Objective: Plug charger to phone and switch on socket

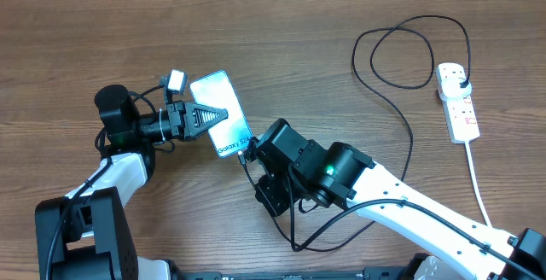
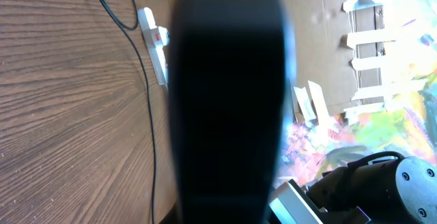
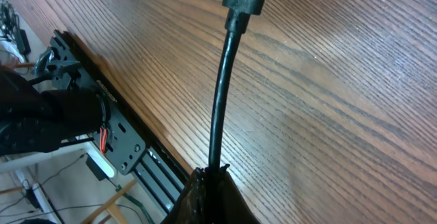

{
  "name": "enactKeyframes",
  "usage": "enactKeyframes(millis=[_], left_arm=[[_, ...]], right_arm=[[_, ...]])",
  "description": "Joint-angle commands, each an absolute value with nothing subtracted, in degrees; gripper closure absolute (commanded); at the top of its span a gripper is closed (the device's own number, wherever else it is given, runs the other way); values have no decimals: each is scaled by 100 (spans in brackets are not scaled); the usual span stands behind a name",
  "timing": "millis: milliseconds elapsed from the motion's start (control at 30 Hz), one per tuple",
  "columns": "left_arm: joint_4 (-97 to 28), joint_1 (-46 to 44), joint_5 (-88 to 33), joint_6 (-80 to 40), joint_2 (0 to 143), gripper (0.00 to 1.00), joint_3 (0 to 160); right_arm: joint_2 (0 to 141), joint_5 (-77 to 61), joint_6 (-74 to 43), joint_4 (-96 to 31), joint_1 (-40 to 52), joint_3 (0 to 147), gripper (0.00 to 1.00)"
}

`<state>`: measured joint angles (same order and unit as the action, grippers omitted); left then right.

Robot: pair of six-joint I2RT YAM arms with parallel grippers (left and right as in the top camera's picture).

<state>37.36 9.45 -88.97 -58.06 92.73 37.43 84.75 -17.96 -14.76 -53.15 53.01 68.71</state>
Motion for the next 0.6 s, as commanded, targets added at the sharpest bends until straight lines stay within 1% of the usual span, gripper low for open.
enactKeyframes(millis=[0,567], left_arm=[[3776,934,-9052,-5653,9258,96,3830],[3776,934,-9050,-5651,9258,96,3830]], right_arm=[[8320,-1747,-1339,-5308,5301,6908,96],[8320,-1767,-1188,-5352,5301,6908,96]])
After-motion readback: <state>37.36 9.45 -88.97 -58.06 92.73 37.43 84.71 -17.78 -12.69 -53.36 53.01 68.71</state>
